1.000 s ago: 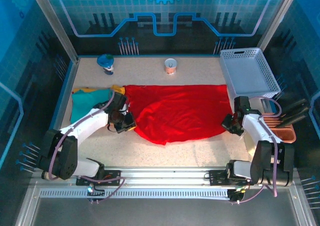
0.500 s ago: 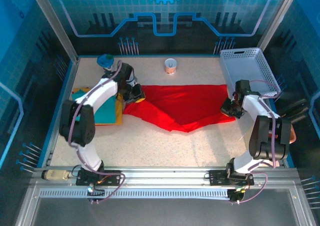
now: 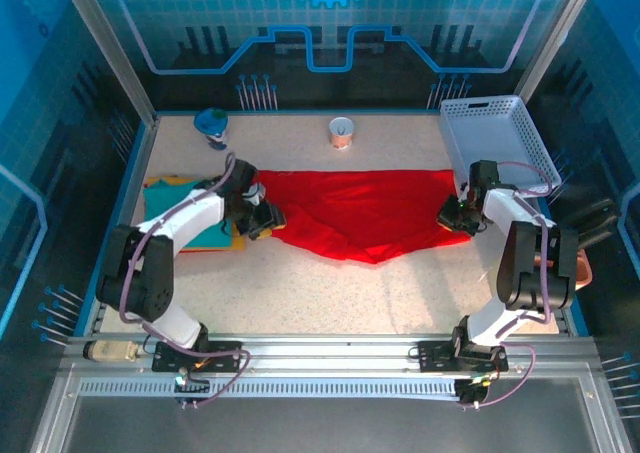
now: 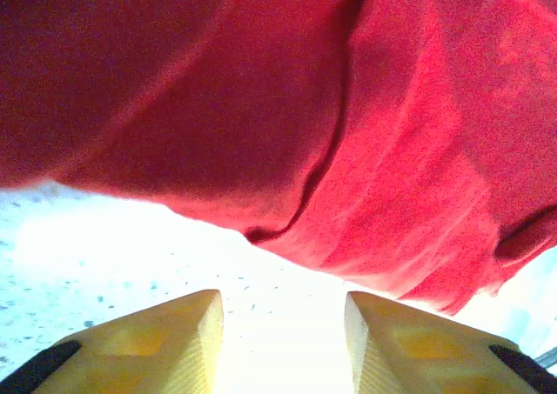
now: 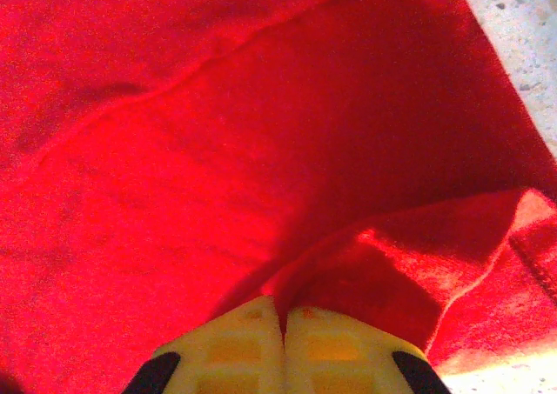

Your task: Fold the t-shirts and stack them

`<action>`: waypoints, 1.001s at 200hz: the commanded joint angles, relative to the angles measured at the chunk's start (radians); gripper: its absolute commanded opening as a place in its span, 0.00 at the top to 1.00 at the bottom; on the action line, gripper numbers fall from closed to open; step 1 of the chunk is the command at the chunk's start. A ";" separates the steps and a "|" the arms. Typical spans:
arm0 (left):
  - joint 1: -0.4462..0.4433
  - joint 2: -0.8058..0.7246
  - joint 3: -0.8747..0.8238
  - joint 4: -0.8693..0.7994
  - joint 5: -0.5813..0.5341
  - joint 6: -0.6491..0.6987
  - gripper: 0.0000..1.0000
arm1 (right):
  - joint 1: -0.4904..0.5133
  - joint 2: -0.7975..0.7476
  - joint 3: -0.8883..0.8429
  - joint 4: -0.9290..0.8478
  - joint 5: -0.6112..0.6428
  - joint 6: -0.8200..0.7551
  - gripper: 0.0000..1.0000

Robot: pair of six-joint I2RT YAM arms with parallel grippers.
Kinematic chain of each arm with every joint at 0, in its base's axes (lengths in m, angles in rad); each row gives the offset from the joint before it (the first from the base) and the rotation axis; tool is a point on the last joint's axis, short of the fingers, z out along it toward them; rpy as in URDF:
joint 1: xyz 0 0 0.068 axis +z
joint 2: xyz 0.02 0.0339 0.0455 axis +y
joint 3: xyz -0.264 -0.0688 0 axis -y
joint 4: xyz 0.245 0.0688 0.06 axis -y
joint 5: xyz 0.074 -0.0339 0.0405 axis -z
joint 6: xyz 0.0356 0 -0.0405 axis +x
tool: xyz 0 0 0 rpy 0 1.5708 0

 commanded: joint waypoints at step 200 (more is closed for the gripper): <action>-0.072 0.064 0.077 0.088 -0.080 0.001 1.00 | -0.020 0.032 0.000 -0.003 -0.048 -0.023 1.00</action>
